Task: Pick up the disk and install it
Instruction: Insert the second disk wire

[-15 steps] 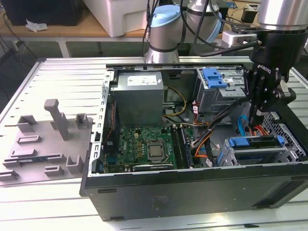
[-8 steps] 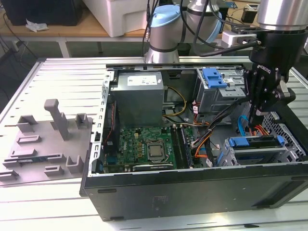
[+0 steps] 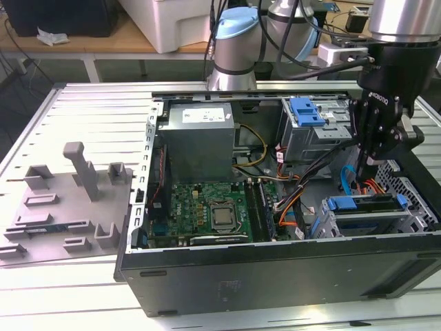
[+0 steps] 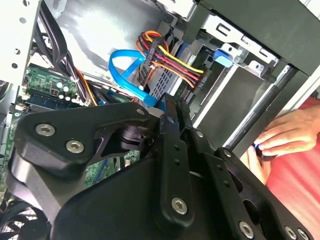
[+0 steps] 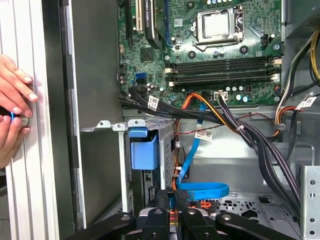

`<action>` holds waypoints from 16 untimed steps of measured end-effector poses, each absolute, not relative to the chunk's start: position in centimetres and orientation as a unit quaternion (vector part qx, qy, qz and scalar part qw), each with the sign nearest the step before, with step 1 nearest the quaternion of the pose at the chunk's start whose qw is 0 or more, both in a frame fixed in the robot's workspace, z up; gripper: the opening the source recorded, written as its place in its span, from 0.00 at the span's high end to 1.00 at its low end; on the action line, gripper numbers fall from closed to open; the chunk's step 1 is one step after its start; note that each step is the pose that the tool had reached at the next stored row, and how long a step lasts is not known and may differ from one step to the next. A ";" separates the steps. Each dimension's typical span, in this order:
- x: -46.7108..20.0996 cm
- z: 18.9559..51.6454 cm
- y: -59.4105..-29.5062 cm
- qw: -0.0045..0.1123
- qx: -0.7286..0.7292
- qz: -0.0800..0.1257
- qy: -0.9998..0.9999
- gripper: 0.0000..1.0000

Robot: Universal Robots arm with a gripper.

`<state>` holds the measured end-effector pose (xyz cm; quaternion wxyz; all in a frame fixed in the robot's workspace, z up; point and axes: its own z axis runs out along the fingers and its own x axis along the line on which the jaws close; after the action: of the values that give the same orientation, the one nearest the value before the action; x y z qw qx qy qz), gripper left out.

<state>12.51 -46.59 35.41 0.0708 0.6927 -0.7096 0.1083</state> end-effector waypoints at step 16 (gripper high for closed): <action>12.6 35.8 -48.7 0.028 0.695 0.064 -0.716 0.84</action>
<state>12.63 -48.73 35.76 0.0277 0.6949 -0.7157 0.0638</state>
